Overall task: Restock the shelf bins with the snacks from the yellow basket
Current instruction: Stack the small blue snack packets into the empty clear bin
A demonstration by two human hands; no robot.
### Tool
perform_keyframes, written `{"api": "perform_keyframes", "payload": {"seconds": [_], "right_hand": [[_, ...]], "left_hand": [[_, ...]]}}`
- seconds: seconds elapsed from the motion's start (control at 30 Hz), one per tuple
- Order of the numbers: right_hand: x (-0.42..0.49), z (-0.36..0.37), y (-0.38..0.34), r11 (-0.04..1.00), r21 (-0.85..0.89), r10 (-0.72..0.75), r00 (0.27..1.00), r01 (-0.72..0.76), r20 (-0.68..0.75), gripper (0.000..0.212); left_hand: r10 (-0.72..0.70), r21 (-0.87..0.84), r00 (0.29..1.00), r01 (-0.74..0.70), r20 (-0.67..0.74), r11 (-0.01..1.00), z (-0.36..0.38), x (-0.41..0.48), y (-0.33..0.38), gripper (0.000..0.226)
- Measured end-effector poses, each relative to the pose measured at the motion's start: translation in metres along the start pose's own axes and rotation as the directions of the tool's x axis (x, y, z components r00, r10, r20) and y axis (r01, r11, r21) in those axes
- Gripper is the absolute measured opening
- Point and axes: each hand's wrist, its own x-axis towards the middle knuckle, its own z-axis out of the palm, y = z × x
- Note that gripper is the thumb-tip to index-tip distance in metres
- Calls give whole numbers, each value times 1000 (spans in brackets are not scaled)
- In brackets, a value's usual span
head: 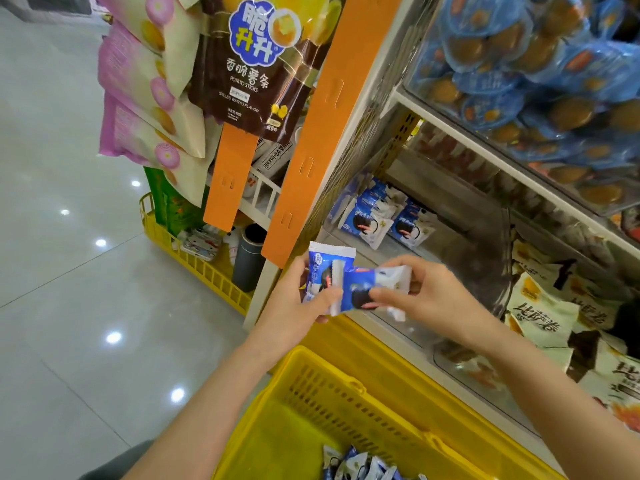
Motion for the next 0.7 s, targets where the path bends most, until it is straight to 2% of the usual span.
{"api": "perform_keyframes", "payload": {"seconds": [0.07, 0.13, 0.2, 0.27, 0.33, 0.5, 0.7], "right_hand": [[12, -22, 7, 995, 99, 49, 986, -34, -158, 20], [32, -43, 20, 981, 174, 145, 914, -84, -378, 28], [56, -56, 37, 976, 99, 219, 844, -196, -490, 43], [80, -57, 53, 946, 14, 286, 817, -323, -501, 52], [98, -51, 66, 920, -56, 317, 822, -387, -472, 54], [127, -38, 85, 904, -104, 338, 843, -414, -420, 50], [146, -30, 103, 892, -224, 280, 869, -393, -408, 41]], "left_hand": [[-10, 5, 1000, 10, -25, 1000, -1, 1, 0, 47], [-24, 21, 998, 25, -55, 999, -3, 2, 0, 45], [-30, 31, 997, 32, -70, 999, -3, 2, 0, 43], [-26, 42, 996, 29, -81, 999, -3, 2, 0, 44], [-26, 46, 997, 30, -79, 998, -4, 3, 0, 45], [-34, 21, 997, 35, -69, 999, -8, 7, 1, 46], [-36, -6, 997, 36, -65, 999, -11, 12, -1, 46]]}}
